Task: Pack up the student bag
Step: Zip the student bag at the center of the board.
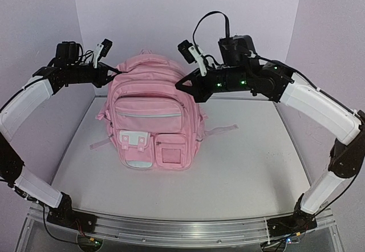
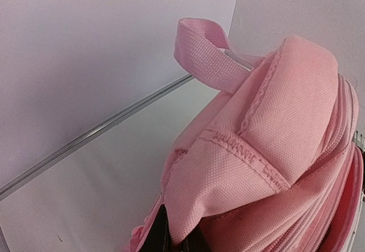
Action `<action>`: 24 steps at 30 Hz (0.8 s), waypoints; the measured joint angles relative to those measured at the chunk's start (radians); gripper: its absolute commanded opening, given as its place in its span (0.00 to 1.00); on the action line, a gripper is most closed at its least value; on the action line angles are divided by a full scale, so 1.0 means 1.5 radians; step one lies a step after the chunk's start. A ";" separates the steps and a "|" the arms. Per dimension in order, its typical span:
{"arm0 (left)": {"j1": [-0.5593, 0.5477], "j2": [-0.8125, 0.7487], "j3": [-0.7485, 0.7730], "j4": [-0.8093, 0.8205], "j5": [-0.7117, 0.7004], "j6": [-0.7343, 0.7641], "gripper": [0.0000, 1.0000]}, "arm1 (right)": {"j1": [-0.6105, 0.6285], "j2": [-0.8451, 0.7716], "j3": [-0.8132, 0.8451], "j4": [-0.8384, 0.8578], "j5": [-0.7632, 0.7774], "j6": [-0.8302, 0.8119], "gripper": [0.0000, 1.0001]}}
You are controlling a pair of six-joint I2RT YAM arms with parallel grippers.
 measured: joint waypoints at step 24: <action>-0.004 -0.029 -0.049 0.046 -0.006 -0.151 0.00 | 0.009 -0.139 -0.608 0.694 0.167 0.957 0.38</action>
